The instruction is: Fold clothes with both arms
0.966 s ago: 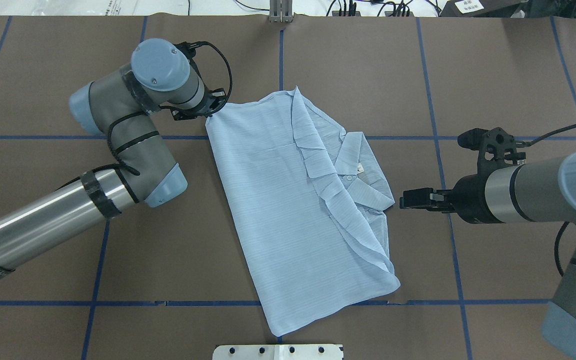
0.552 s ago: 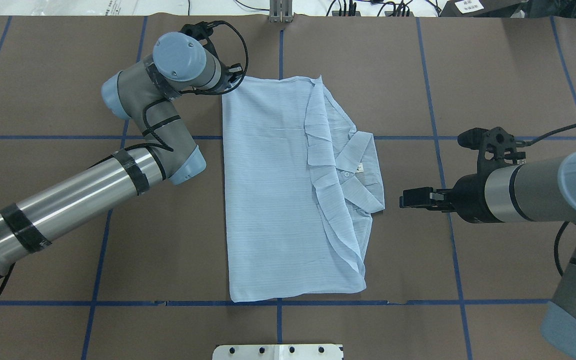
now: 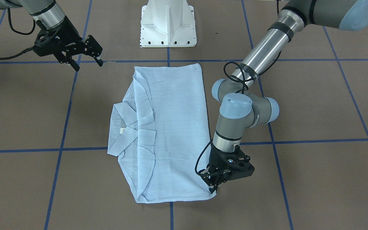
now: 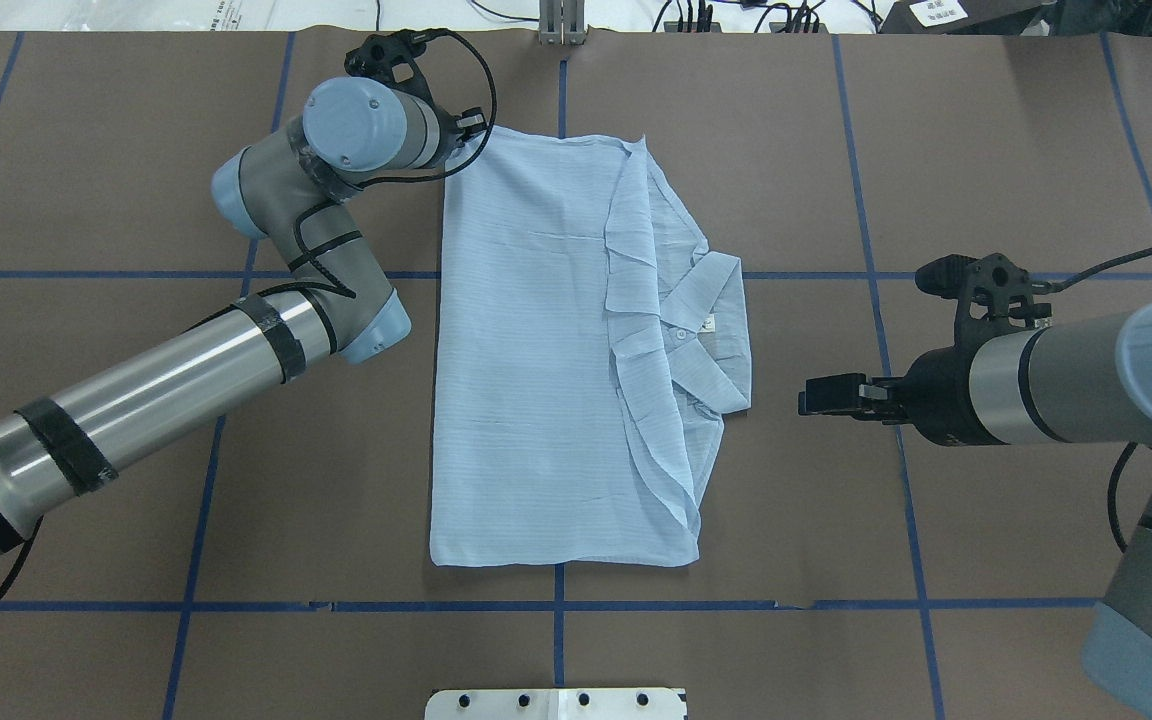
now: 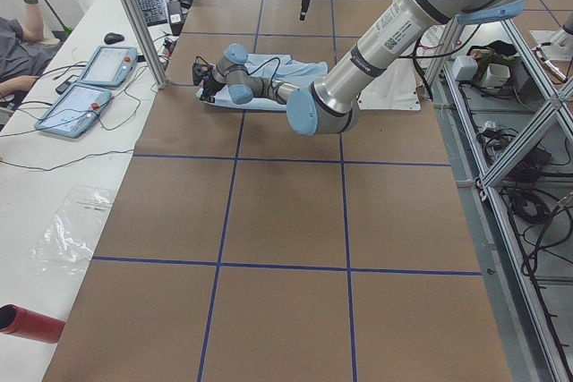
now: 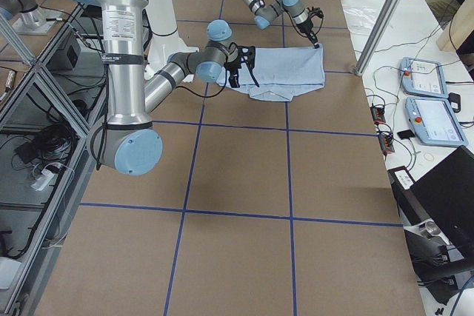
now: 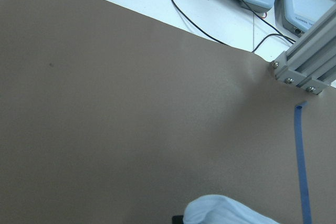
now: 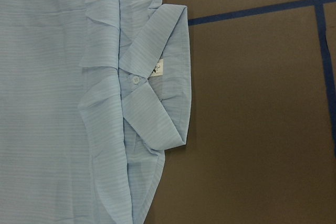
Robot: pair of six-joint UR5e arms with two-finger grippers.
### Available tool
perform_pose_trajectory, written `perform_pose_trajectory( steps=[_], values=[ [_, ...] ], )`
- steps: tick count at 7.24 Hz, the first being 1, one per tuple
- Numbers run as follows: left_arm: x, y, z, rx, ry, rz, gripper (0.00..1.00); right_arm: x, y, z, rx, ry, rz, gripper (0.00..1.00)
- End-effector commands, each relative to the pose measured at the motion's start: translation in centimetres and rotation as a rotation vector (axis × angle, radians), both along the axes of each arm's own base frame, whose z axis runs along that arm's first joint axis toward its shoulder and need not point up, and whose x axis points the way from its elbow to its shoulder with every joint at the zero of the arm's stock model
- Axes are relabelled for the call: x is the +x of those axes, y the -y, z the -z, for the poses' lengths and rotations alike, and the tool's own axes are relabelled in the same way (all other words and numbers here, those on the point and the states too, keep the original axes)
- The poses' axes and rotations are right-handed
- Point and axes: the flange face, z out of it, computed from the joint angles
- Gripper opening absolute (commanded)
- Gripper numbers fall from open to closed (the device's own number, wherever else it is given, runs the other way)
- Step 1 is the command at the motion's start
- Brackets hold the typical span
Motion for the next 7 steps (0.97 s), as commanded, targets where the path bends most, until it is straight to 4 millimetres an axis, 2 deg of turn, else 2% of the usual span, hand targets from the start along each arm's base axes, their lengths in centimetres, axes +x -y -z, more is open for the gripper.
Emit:
perform_pose_trajectory(
  steps=[1, 2, 4, 5, 6, 7],
  values=[
    [-0.1, 0.0, 0.1, 0.018, 0.001, 0.003, 0.96, -0.1, 0.0, 0.0, 0.000, 0.000, 0.002, 1.00],
    [-0.3, 0.2, 0.3, 0.031, 0.007, -0.001, 1.00, -0.2, 0.1, 0.3, 0.004, 0.005, 0.000, 1.00],
    [-3.7, 2.2, 1.6, 0.042, -0.018, 0.025, 1.00, -1.3, 0.7, 1.1, 0.011, 0.017, 0.002, 1.00],
    [-5.6, 2.7, 2.2, 0.016, -0.045, -0.036, 1.00, -2.5, 1.3, 1.5, 0.010, 0.016, 0.005, 1.00],
    [-6.9, 1.3, 1.5, -0.037, -0.042, -0.103, 1.00, -4.3, 1.5, 1.0, 0.012, -0.002, 0.006, 1.00],
    [-9.0, -1.4, 0.6, -0.059, -0.036, -0.124, 1.00, -7.0, 0.5, 0.5, 0.054, -0.040, -0.012, 1.00]
  ],
)
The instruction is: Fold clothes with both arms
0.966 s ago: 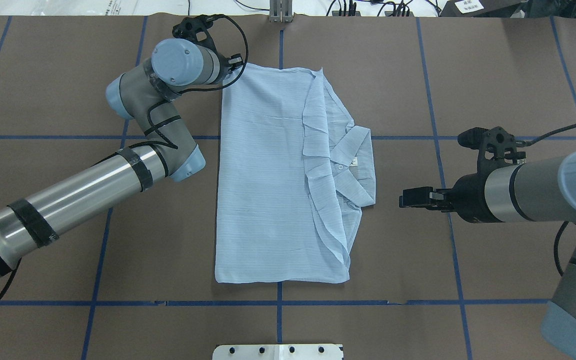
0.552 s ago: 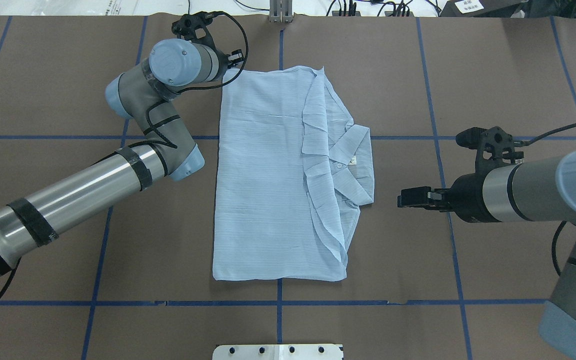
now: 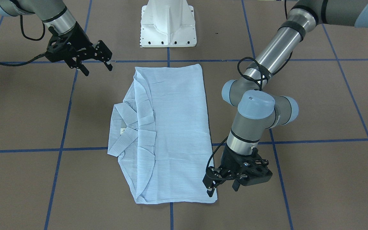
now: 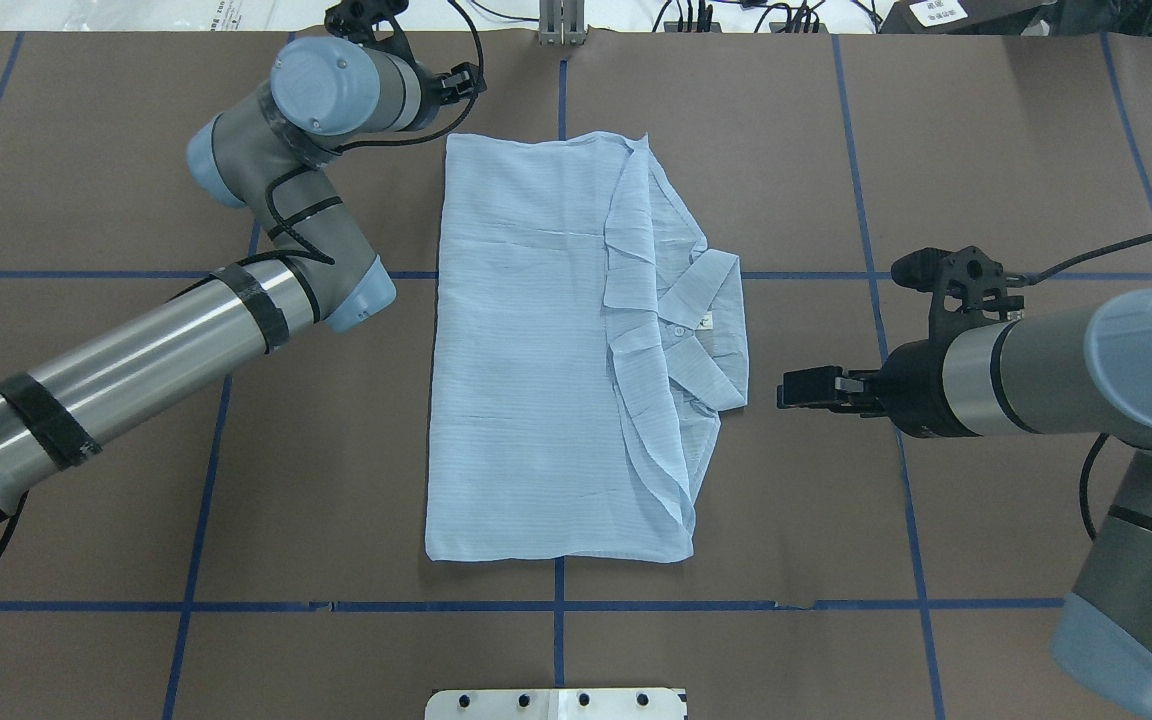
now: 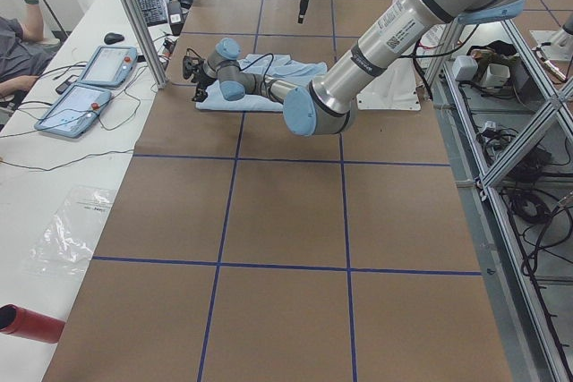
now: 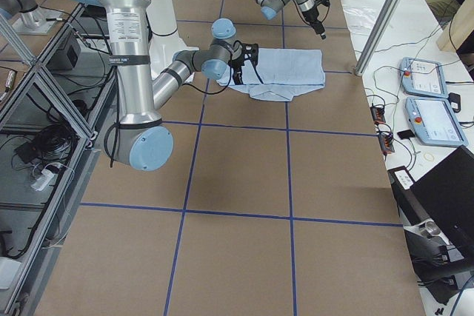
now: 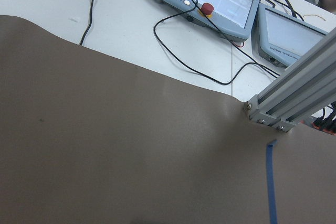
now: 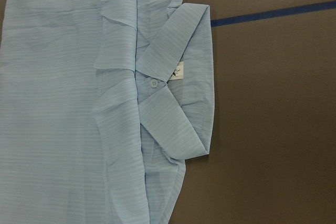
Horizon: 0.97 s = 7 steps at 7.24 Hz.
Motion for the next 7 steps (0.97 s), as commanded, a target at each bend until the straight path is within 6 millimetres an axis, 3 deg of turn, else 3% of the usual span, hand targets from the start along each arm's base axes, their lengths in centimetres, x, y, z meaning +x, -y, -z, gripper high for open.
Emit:
perform_pose_trajectory(
  steps=[1, 2, 3, 4, 6, 7],
  values=[
    [-4.8, -5.8, -0.6, -0.055, 0.005, -0.082, 1.00, -5.4, -0.8, 0.1, 0.046, -0.063, -0.017, 1.00],
    [-7.3, -8.5, 1.1, -0.041, 0.048, -0.121, 1.00, -8.2, -1.1, 1.9, 0.045, -0.123, -0.017, 1.00],
    [-9.4, -11.0, 2.8, -0.041, 0.081, -0.139, 1.00, -12.2, -2.1, 4.3, 0.092, -0.203, -0.017, 1.00],
    [-11.3, -13.6, 3.1, -0.047, 0.072, -0.164, 1.00, -15.9, -3.0, 4.9, 0.129, -0.288, -0.001, 1.00],
    [-12.5, -15.5, 2.9, -0.049, 0.047, -0.194, 1.00, -20.3, -5.1, 2.1, 0.237, -0.412, 0.022, 1.00],
    [-12.4, -15.5, 2.8, -0.050, 0.048, -0.196, 1.00, -20.7, -5.3, 1.7, 0.243, -0.425, 0.033, 1.00]
  ],
)
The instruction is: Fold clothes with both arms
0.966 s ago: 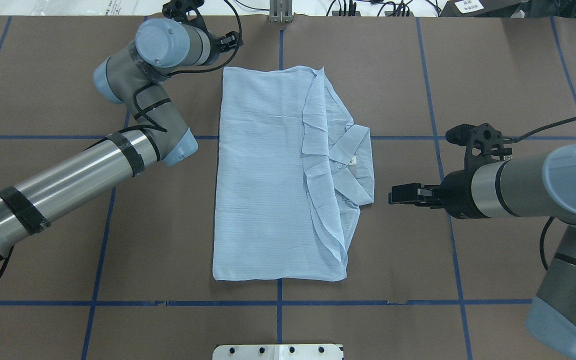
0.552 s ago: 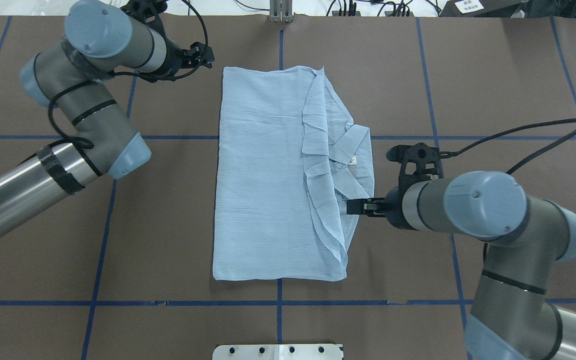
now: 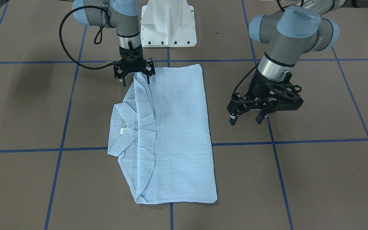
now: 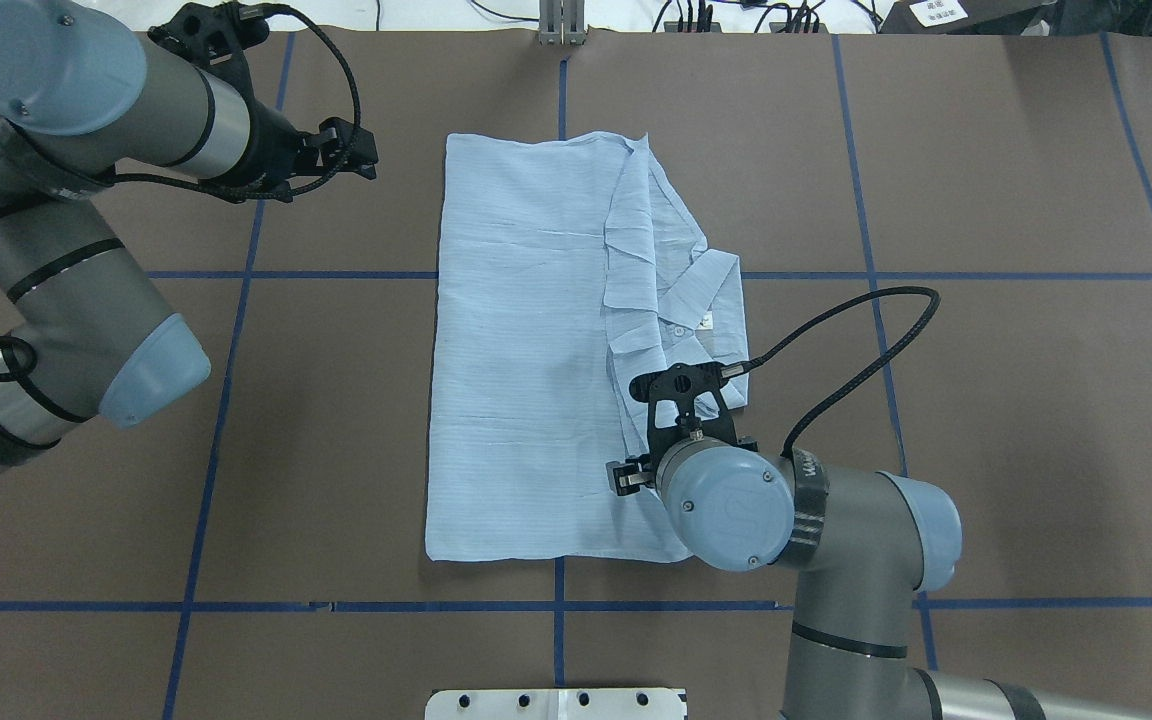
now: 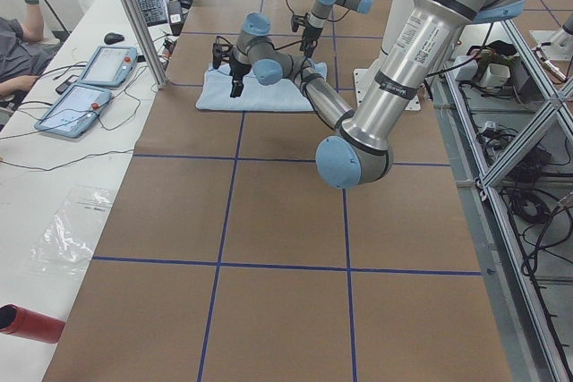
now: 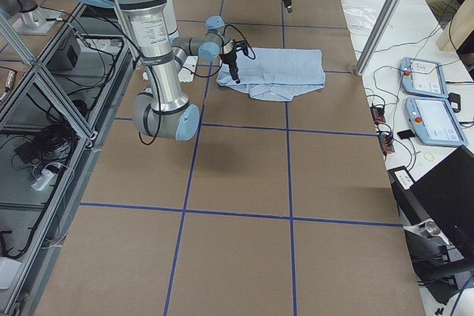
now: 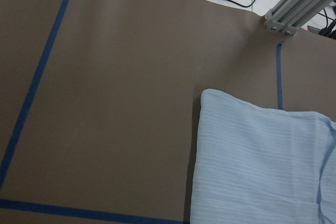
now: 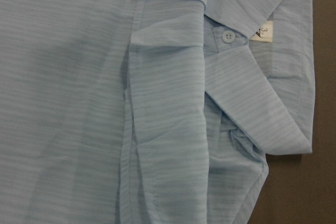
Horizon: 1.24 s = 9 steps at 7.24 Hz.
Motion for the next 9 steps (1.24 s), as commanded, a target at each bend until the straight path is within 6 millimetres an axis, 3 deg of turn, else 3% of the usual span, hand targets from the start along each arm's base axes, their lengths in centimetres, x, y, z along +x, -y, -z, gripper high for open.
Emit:
perform_pose_trajectory(
  steps=[1, 4, 7, 8, 9],
  values=[
    [-0.1, -0.4, -0.3, -0.006, 0.001, -0.007, 1.00, -1.8, -1.3, -1.1, 0.039, -0.052, 0.030, 1.00],
    [0.4, -0.5, -0.5, -0.019, -0.002, -0.012, 1.00, -1.8, -1.4, -1.6, 0.069, -0.097, 0.068, 1.00],
    [0.6, -0.8, -0.1, -0.015, -0.008, -0.015, 1.00, -0.2, 0.2, -2.9, 0.076, -0.132, 0.071, 1.00],
    [0.8, -1.1, 0.1, -0.012, -0.011, -0.021, 1.00, 1.9, 0.5, -4.2, 0.093, -0.155, 0.083, 1.00],
    [1.5, -1.6, 0.1, -0.030, -0.021, -0.022, 1.00, 4.9, 0.8, -6.8, 0.082, -0.190, 0.097, 1.00]
  ],
)
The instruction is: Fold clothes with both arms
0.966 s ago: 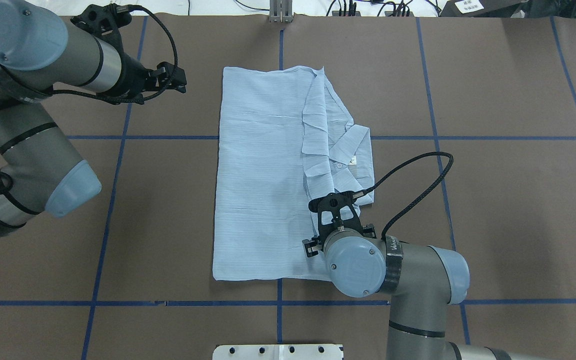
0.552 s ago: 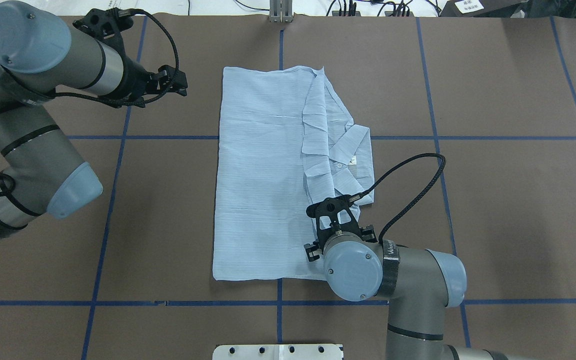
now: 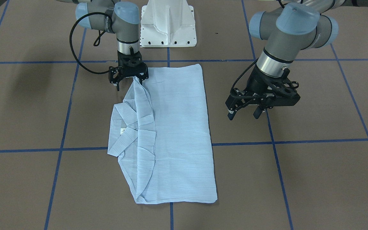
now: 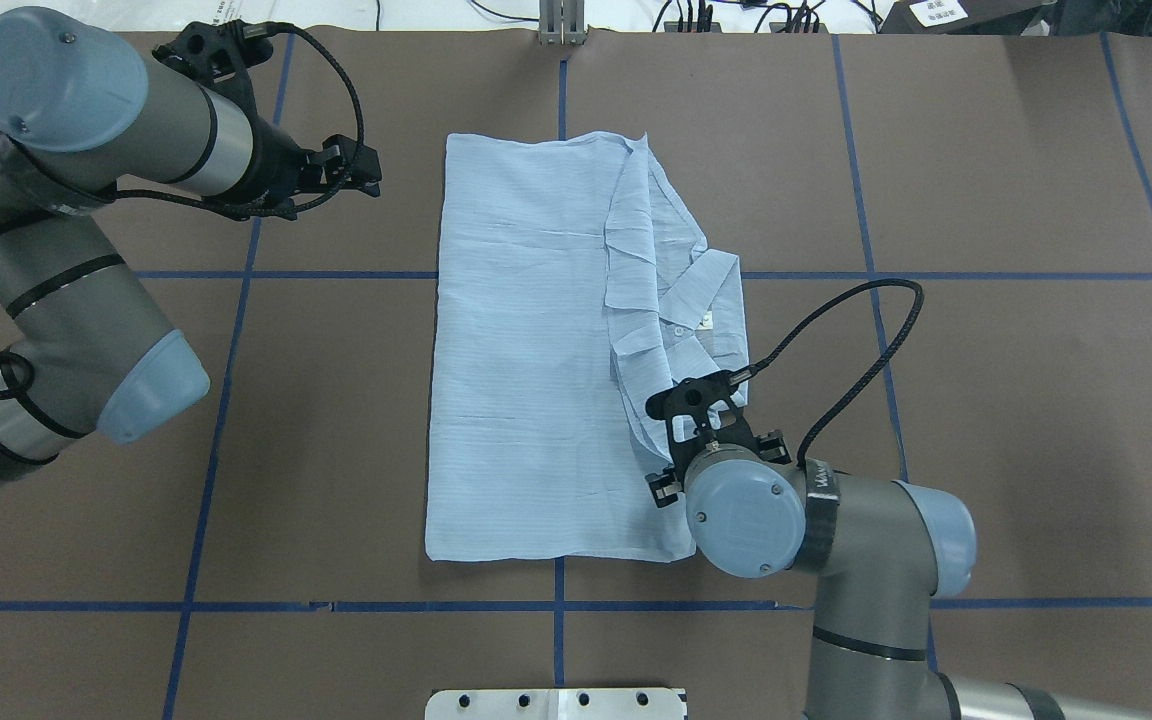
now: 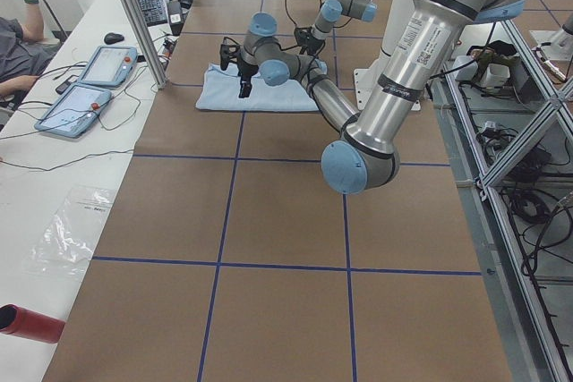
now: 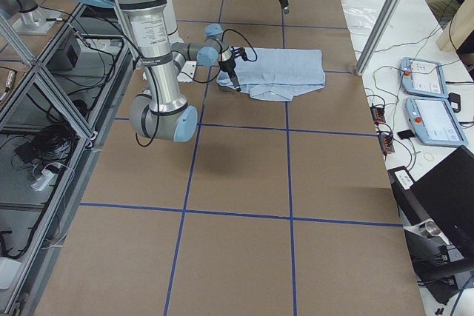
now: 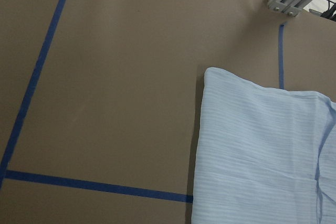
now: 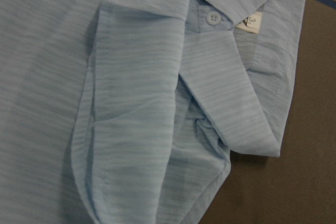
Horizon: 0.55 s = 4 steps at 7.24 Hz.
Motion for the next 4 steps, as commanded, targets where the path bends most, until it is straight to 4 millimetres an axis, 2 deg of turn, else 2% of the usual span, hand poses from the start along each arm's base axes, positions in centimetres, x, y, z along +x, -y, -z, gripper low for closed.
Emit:
perform_pose_trajectory(
  steps=[1, 2, 3, 4],
  values=[
    [1.1, -0.8, 0.6, -0.018, -0.019, -0.005, 1.00, 6.7, 0.4, -5.5, -0.015, -0.081, 0.021, 1.00],
    [1.1, -0.9, 0.6, -0.018, -0.019, -0.007, 1.00, 9.4, 0.0, -7.7, -0.020, -0.117, 0.027, 1.00],
    [1.1, -0.9, 0.5, -0.018, -0.019, -0.007, 1.00, 11.0, 0.2, -7.5, -0.015, -0.104, 0.015, 1.00],
    [1.1, -0.9, 0.5, -0.017, -0.019, -0.007, 1.00, 11.0, 1.7, -4.7, -0.018, -0.044, 0.006, 1.00]
  ],
)
